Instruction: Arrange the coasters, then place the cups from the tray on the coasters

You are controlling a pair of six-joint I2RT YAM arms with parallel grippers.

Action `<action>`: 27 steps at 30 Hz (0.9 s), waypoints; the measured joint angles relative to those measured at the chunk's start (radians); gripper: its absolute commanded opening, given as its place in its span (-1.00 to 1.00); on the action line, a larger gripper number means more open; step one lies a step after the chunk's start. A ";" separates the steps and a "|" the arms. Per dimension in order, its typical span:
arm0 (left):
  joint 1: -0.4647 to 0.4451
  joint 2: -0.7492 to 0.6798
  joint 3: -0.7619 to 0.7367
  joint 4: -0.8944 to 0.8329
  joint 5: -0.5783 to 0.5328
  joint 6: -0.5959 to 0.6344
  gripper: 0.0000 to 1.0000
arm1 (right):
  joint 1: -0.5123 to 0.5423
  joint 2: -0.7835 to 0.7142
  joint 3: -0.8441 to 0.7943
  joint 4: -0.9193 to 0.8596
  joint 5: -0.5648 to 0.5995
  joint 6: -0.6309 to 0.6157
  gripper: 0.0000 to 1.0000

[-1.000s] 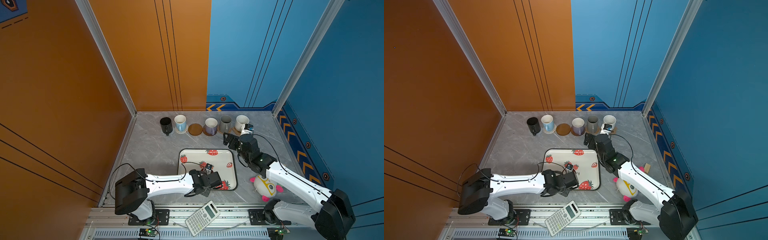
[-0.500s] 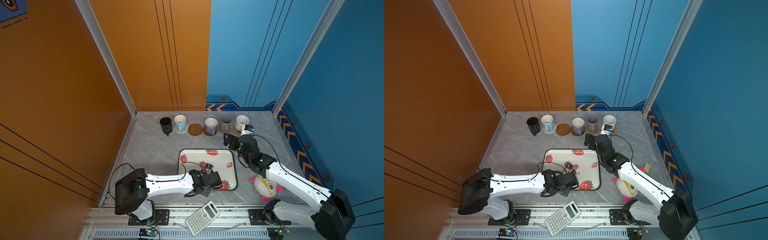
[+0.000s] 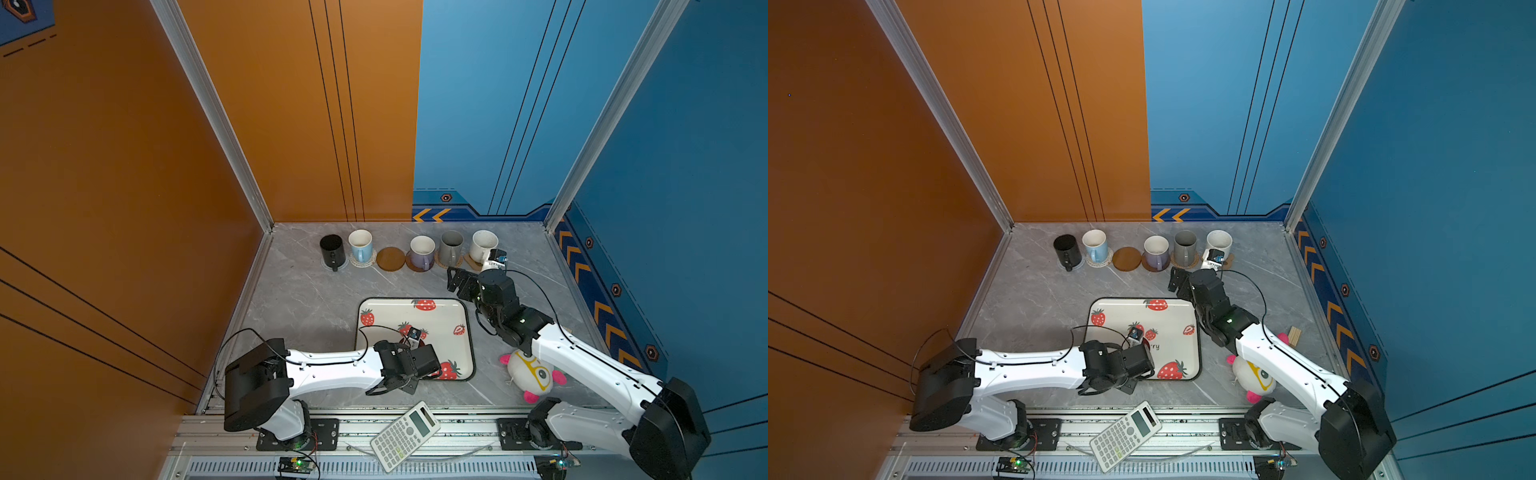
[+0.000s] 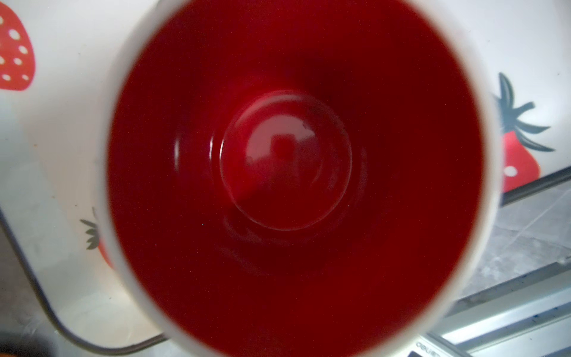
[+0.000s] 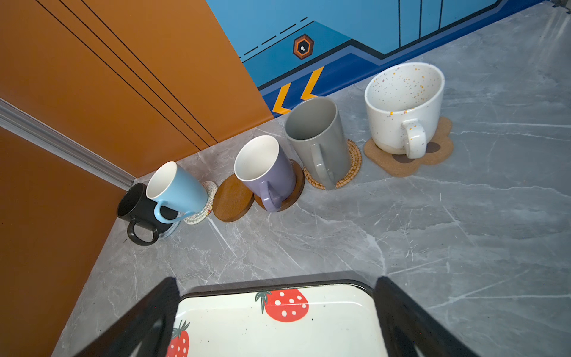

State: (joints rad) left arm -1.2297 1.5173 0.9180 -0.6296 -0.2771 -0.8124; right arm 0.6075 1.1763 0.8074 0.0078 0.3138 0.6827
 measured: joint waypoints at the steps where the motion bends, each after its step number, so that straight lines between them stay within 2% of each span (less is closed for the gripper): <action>1: 0.000 -0.004 -0.003 -0.003 0.000 -0.001 -1.00 | 0.000 0.000 0.000 0.000 0.000 0.000 0.94; 27: 0.000 -0.088 -0.021 -0.016 -0.044 -0.023 -1.00 | 0.000 0.000 0.000 0.000 0.000 0.003 0.93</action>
State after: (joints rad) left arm -1.2297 1.4292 0.8967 -0.6460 -0.3210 -0.8356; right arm 0.6075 1.1763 0.8074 0.0082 0.3134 0.6861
